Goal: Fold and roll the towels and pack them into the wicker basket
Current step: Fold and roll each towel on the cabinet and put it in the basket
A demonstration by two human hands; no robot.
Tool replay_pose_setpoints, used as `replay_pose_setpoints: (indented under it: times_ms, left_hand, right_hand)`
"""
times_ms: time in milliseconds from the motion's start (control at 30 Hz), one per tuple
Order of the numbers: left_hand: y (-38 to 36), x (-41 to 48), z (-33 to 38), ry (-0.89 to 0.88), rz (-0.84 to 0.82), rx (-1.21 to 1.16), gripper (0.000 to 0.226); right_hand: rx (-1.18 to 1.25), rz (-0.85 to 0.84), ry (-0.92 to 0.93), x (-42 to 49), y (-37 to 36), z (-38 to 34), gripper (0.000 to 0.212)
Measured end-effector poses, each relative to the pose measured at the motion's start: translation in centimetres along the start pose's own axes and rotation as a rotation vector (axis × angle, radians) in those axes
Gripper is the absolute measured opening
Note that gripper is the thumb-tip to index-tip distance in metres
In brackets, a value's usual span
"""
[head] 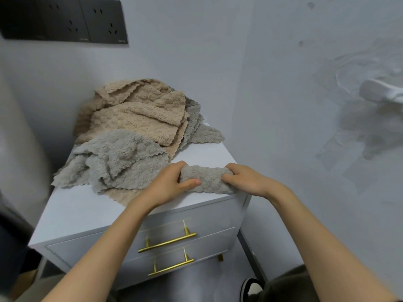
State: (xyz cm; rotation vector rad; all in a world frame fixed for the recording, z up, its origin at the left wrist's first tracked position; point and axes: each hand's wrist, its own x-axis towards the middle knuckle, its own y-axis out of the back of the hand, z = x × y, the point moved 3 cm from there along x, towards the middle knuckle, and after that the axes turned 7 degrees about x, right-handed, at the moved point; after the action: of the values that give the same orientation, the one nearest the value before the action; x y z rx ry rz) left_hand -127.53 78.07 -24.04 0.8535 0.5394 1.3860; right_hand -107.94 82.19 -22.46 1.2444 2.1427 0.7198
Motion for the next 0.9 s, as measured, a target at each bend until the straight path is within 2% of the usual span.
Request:
replay_pose_setpoints:
  times_ms: [67, 233, 300, 400, 533, 600, 700, 733, 833, 900]
  left_hand:
    - [-0.3, -0.2, 0.2, 0.037, 0.003, -0.130, 0.032]
    - [0.2, -1.0, 2.6, 0.153, 0.021, -0.650, 0.037]
    - [0.7, -1.4, 3.4, 0.181, 0.039, -0.756, 0.042]
    - [1.0, -2.7, 5.0, 0.191, 0.029, -0.805, 0.038]
    - [1.2, -4.4, 7.4, 0.161, 0.005, -0.836, 0.022]
    - [1.6, -5.0, 8.5, 0.145, -0.006, -0.858, 0.030]
    - [2.4, -5.8, 10.9, 0.102, -0.014, -0.855, 0.029]
    - [2.6, -6.1, 11.8, 0.091, -0.018, -0.850, 0.029]
    - [2.8, -6.9, 14.3, 0.058, -0.054, -0.819, 0.046]
    - [2.7, -7.6, 16.2, 0.032, -0.102, -0.813, 0.048]
  right_hand:
    - [0.008, 0.041, 0.019, -1.0, 0.3, -0.2, 0.021]
    - [0.179, 0.132, 0.054, -4.2, 1.4, -1.2, 0.010]
    - [0.252, 0.154, 0.064, -5.6, 1.6, -1.7, 0.010]
    - [0.273, 0.171, 0.078, -7.8, 1.8, -2.2, 0.010]
    - [0.250, 0.150, 0.074, -11.0, 2.5, -2.7, 0.007]
    - [0.265, 0.123, 0.103, -12.9, 3.0, -3.3, 0.011]
    - [0.228, 0.107, 0.152, -15.8, 3.7, -4.3, 0.048]
    - [0.183, 0.124, 0.163, -16.7, 4.0, -4.5, 0.054]
    - [0.126, 0.174, 0.205, -19.4, 4.8, -4.9, 0.046]
    - [0.126, 0.199, 0.200, -21.4, 5.2, -4.7, 0.043]
